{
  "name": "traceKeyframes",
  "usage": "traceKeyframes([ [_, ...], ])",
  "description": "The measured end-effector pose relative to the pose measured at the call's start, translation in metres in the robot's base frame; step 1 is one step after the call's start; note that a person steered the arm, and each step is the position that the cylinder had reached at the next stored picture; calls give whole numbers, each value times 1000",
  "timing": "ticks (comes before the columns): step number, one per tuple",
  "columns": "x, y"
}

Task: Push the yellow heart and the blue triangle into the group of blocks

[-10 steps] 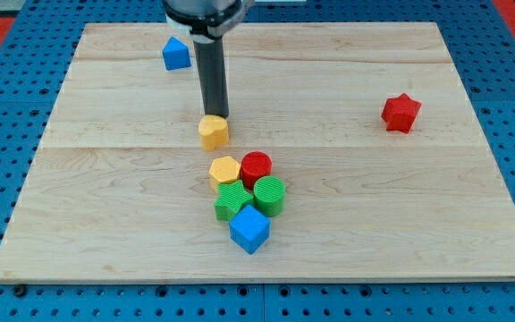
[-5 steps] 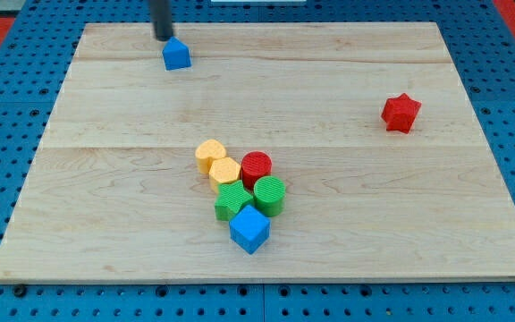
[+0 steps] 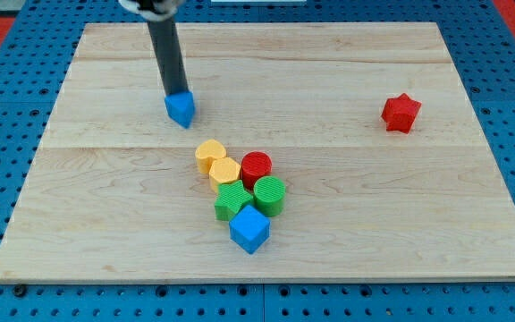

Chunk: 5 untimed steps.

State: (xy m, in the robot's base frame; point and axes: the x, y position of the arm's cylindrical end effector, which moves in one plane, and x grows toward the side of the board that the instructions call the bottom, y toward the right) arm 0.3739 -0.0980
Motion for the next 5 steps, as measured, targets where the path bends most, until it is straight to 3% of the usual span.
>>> traceKeyframes([
  [2, 34, 23],
  [4, 79, 6],
  [5, 81, 4],
])
